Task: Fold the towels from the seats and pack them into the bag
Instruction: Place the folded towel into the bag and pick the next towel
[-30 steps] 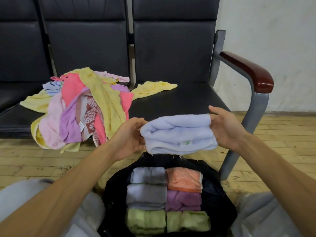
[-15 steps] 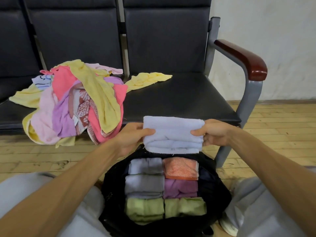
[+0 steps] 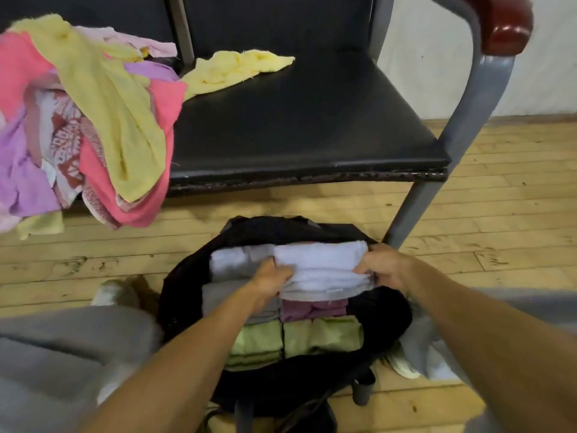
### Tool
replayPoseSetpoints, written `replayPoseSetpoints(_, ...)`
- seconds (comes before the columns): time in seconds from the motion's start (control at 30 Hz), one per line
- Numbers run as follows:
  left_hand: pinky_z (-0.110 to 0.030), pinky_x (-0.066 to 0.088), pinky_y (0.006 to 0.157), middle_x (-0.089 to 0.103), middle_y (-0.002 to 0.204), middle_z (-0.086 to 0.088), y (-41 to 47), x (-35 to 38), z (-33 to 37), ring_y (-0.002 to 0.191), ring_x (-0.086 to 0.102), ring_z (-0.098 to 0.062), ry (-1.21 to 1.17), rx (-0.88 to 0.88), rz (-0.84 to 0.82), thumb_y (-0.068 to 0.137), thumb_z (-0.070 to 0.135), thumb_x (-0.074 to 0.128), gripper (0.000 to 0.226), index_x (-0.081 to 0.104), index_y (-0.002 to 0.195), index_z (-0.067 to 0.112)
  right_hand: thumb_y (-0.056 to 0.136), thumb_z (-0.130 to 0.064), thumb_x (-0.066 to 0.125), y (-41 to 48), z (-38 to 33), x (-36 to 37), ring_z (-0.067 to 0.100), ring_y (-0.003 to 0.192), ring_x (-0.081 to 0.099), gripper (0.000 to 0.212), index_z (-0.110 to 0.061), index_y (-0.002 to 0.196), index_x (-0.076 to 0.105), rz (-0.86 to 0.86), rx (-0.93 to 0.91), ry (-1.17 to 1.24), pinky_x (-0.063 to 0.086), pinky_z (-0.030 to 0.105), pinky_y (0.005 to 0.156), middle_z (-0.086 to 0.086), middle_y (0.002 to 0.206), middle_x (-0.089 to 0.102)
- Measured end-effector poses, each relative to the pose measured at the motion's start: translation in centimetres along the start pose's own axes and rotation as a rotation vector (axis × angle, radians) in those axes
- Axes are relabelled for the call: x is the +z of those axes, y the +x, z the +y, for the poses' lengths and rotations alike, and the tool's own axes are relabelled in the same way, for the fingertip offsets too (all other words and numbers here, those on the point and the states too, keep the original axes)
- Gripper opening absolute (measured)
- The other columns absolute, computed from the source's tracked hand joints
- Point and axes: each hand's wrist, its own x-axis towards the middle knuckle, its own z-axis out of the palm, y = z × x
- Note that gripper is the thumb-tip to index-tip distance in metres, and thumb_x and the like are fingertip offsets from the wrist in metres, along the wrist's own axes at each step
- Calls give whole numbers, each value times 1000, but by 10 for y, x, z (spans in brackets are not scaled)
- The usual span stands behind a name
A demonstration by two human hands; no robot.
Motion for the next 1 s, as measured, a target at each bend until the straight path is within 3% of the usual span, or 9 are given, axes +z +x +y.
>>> replayPoseSetpoints(0.1,-33,44,67,59,90,-9,16,18,-32,83,59,-27,-39,-102,13,97,17,55,15,54,110,10,81,15,53,26,30,8,32,86,58,35,0,113,59,-46,37,-10,53,44,78,19,96,59)
replayPoseSetpoints(0.17,-36,46,70,60,86,-6,25,26,-47,80,58,-24,-23,-128,0,98,12,52,14,56,112,11,85,11,54,40,46,14,31,82,58,29,-1,111,59,-36,60,0,55,44,75,19,94,59)
replayPoseSetpoints(0.27,-36,39,94,55,125,-16,44,33,-69,117,51,-31,163,-127,27,100,2,42,30,47,130,1,95,-3,50,57,68,30,33,86,58,23,2,116,58,7,105,-30,50,34,61,20,95,60)
replayPoseSetpoints(0.37,-32,38,101,46,143,-14,61,37,-86,129,47,-29,466,-113,28,97,12,49,50,37,144,1,90,1,50,72,87,45,38,100,60,32,0,122,56,78,74,-143,54,44,78,19,106,61)
replayPoseSetpoints(0.47,-37,43,94,57,130,-21,76,42,-94,117,56,-35,568,-125,105,95,19,54,43,48,134,1,89,-2,59,79,95,48,39,104,60,38,-1,128,55,144,56,-240,53,47,91,21,117,62)
replayPoseSetpoints(0.6,-40,48,83,67,113,-22,86,47,-100,101,62,-36,504,-121,190,91,19,60,30,63,114,-1,89,-16,68,81,94,45,35,98,65,49,-2,134,53,177,22,-318,56,40,85,19,119,65)
replayPoseSetpoints(0.77,-36,47,81,66,114,-22,73,37,-85,105,62,-37,490,-90,141,94,13,53,28,64,112,-4,92,-17,63,68,83,38,14,56,50,15,-3,96,60,170,-32,-549,33,16,40,6,76,61)
replayPoseSetpoints(0.87,-45,46,72,63,104,-33,60,19,-65,100,61,-47,407,-31,111,92,2,51,16,62,94,-9,94,-11,52,53,63,30,21,64,53,26,-6,69,51,207,-108,-738,32,20,47,2,64,49)
replayPoseSetpoints(1.0,-31,49,73,65,96,-18,31,-15,-10,87,61,-26,440,10,-62,92,3,54,12,66,94,5,94,-10,47,20,12,24,31,98,65,25,0,85,68,160,-214,-766,50,30,75,12,90,67)
